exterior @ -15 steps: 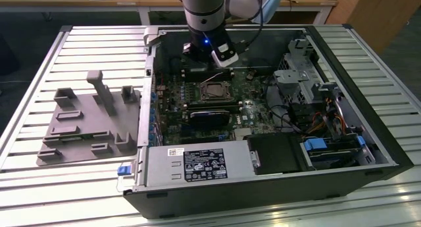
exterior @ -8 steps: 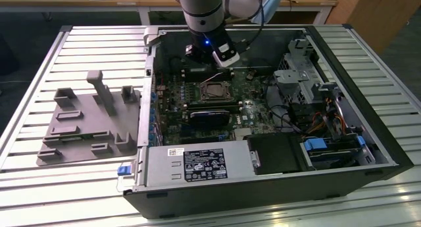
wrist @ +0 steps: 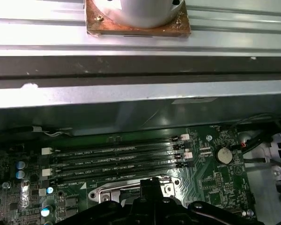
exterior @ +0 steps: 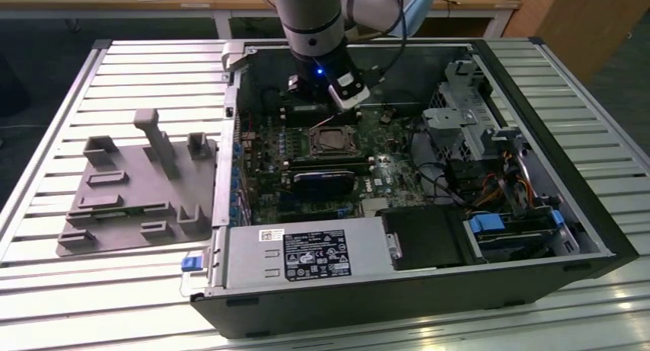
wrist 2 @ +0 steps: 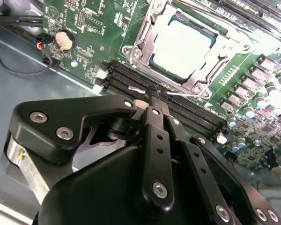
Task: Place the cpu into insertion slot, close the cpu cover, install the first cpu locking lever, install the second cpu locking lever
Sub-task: 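Install the first cpu locking lever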
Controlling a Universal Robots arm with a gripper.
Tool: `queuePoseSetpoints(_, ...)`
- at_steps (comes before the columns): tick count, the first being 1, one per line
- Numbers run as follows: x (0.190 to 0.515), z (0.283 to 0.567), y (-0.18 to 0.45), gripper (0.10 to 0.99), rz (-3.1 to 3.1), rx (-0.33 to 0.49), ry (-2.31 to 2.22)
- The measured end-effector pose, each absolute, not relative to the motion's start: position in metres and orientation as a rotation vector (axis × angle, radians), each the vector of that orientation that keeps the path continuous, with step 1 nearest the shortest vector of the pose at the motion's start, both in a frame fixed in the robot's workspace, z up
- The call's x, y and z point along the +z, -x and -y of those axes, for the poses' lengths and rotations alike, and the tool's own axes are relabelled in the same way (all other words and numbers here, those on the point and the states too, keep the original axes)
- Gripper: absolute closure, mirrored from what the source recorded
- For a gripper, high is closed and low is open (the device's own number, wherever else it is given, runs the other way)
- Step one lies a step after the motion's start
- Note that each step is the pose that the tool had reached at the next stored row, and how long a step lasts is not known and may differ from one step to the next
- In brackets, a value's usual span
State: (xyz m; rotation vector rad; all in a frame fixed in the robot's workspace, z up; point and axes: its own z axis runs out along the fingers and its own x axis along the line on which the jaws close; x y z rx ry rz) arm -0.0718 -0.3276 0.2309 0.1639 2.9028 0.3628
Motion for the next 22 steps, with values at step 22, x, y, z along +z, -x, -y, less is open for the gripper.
queuePoseSetpoints(22, 0.219, 0.308, 0.072, 0.984, -2.905, 0.28, -0.187)
